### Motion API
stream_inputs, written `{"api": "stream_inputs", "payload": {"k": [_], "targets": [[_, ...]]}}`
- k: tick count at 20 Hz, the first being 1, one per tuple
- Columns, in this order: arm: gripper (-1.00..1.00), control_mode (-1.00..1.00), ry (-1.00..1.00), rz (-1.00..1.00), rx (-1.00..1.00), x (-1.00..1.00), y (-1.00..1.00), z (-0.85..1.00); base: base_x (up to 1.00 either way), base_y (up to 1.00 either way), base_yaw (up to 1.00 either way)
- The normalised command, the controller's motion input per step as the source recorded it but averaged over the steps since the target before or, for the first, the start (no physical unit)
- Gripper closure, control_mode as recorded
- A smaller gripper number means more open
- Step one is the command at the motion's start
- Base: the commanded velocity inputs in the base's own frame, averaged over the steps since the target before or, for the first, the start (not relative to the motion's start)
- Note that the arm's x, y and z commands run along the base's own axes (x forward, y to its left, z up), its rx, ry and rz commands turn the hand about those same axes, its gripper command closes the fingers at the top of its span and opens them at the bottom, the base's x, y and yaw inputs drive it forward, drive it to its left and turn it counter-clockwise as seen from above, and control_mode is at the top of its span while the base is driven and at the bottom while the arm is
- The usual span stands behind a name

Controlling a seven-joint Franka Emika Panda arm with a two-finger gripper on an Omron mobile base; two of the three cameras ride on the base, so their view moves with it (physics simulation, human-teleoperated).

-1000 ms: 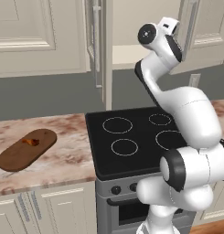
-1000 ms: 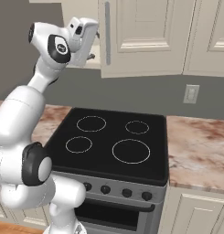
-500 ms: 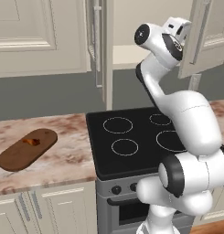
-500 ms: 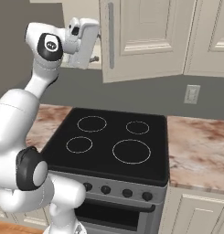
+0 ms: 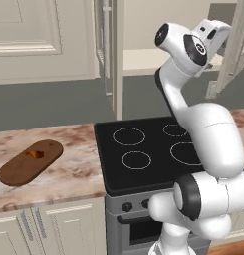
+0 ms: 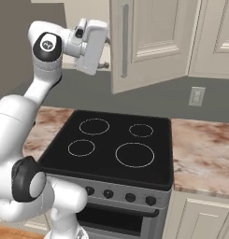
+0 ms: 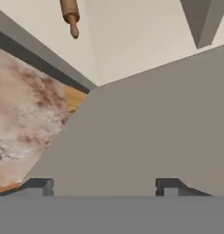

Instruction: Open the cabinet, retrieve the rolling pin, and place it next to the meat on the cutting board to prepare for tenderizing.

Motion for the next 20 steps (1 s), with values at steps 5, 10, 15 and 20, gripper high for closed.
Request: {"api": "stream_inputs", "payload": {"k": [5,10,15,20], "targets": [[-1.0,-1.0,-0.04,-0.22,0.05,-0.86,-0.78,-0.1,0.0,0.0,0.0],[-1.0,-1.0,-0.03,-0.2,0.06,-0.73,-0.78,-0.08,0.0,0.0,0.0],[-1.0,-1.0,-0.03,-0.15,0.07,-0.47,-0.72,-0.01,0.0,0.0,0.0],[-1.0,-1.0,-0.07,-0.05,0.07,-0.09,-0.61,0.0,0.0,0.0,0.0]]}}
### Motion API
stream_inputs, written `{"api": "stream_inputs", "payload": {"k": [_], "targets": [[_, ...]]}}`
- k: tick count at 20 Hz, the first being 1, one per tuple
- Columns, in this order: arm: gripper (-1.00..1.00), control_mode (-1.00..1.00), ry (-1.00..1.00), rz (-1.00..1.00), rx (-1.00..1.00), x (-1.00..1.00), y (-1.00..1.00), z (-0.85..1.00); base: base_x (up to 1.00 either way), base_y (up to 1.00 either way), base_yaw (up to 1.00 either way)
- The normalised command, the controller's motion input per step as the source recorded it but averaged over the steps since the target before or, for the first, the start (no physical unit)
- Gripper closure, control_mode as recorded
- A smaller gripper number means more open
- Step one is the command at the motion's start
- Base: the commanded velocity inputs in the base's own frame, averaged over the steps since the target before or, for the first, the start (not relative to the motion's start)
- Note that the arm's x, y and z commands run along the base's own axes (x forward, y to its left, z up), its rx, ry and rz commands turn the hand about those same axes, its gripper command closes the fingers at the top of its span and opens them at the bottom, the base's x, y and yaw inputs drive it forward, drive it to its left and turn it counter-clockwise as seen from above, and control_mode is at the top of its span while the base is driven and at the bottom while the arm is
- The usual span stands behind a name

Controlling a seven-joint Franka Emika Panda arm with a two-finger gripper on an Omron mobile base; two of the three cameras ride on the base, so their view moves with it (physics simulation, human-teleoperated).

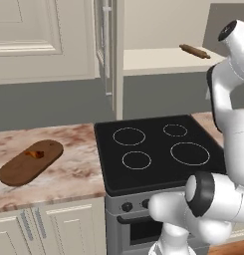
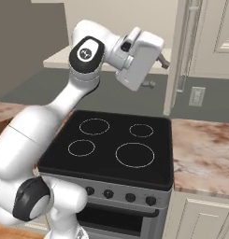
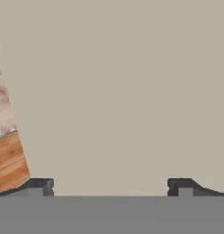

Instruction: Open the cabinet, retrieve the rolling pin, and place it next to the meat on the cutting board to prepare for tenderizing.

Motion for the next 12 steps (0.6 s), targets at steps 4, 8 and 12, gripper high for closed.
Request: {"api": "stream_inputs", "payload": {"k": [4,8,12], "targets": [[-1.0,-1.0,-0.09,0.0,0.07,0.0,-0.49,0.0,0.0,0.0,0.0],[-1.0,-1.0,-0.08,0.0,0.07,0.0,-0.46,0.0,0.0,0.0,0.0],[-1.0,-1.0,-0.1,0.02,0.04,-0.35,-0.01,0.0,0.0,0.0,0.0]]}}
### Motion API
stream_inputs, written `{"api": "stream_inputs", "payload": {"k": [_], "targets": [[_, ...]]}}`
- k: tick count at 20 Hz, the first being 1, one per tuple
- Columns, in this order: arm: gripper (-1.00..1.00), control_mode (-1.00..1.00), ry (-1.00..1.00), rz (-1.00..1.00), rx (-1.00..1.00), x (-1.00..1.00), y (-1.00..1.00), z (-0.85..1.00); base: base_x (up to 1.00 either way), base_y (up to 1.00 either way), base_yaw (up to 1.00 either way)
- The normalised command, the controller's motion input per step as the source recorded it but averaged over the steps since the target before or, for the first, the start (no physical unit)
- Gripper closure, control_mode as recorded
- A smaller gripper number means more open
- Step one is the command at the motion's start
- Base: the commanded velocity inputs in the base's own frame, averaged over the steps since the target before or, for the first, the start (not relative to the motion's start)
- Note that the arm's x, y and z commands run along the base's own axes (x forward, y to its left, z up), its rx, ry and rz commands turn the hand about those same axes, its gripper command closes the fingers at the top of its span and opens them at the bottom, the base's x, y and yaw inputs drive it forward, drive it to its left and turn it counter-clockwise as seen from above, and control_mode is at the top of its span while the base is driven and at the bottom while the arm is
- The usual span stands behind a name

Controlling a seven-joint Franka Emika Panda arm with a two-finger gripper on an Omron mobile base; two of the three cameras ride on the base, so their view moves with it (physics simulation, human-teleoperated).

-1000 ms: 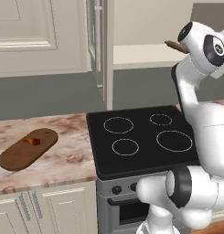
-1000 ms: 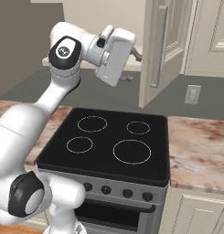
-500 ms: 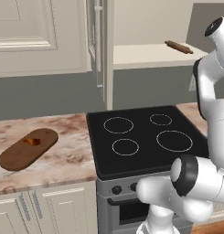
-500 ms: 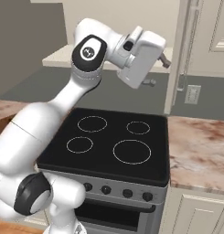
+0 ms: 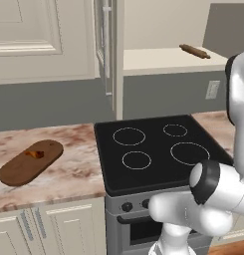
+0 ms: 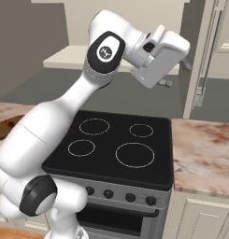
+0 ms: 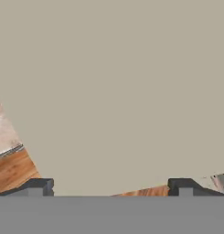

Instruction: Open the cabinet, retrieve the rolling pin, and place it next to the meat on the cutting board to prepare for tenderizing.

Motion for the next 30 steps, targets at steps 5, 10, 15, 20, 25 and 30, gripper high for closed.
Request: {"api": "stream_inputs", "payload": {"k": [5,10,15,20,25,30], "targets": [[-1.0,-1.0,-0.07,0.09,0.02,-0.54,0.54,0.0,0.0,0.0,0.0],[-1.0,-1.0,-0.05,0.09,0.01,-0.35,0.72,0.0,0.0,0.0,0.0],[-1.0,-1.0,-0.01,0.09,0.06,0.01,0.59,0.0,0.0,0.0,0.0],[-1.0,-1.0,0.0,0.13,0.12,0.39,0.38,0.01,0.0,0.0,0.0],[-1.0,-1.0,-0.02,0.18,0.14,0.51,0.22,0.01,0.0,0.0,0.0],[-1.0,-1.0,-0.05,0.18,0.13,0.49,0.14,0.02,0.0,0.0,0.0]]}}
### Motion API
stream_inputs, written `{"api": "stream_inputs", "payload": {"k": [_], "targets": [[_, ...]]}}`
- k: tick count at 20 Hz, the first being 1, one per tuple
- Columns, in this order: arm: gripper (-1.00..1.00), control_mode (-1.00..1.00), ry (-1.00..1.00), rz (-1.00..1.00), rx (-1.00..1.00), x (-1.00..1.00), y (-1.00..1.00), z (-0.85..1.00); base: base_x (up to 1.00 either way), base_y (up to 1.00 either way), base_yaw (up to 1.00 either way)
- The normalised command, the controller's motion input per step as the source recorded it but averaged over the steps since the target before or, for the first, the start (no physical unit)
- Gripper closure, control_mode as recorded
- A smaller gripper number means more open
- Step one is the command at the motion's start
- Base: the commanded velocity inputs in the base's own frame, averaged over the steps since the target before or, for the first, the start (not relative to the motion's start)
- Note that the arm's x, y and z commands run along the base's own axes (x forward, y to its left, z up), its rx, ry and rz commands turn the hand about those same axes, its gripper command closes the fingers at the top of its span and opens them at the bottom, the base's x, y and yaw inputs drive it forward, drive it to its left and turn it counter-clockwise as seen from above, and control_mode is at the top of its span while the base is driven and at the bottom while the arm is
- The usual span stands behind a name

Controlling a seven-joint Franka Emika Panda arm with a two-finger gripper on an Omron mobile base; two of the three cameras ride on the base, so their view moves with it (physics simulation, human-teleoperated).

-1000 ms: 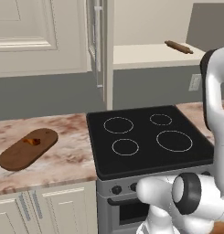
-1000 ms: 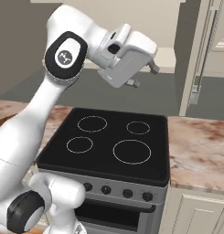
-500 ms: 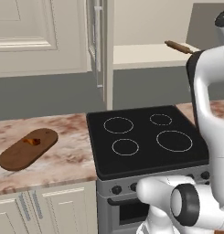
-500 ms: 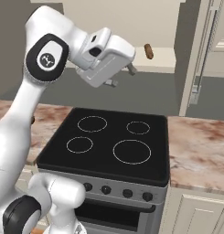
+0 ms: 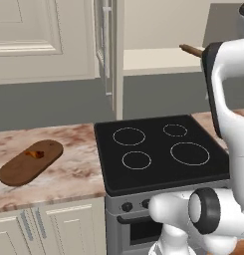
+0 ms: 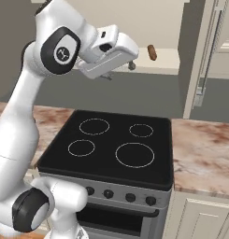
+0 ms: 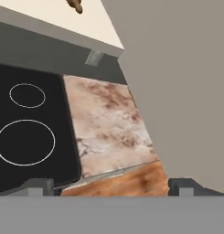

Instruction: Open the cabinet, retrieve the rolling pin, and place it next to the meat on the cutting board to prepare for tenderizing.

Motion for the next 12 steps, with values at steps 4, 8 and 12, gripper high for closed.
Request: {"api": "stream_inputs", "payload": {"k": [4,8,12], "targets": [[-1.0,-1.0,-0.05,0.17,0.12,0.53,0.12,0.02,0.0,0.0,0.0],[-1.0,-1.0,-0.04,0.16,0.1,0.48,0.08,0.0,0.0,0.0,0.0],[-1.0,-1.0,-0.03,0.13,0.09,0.39,0.01,0.0,0.0,0.0,0.0]]}}
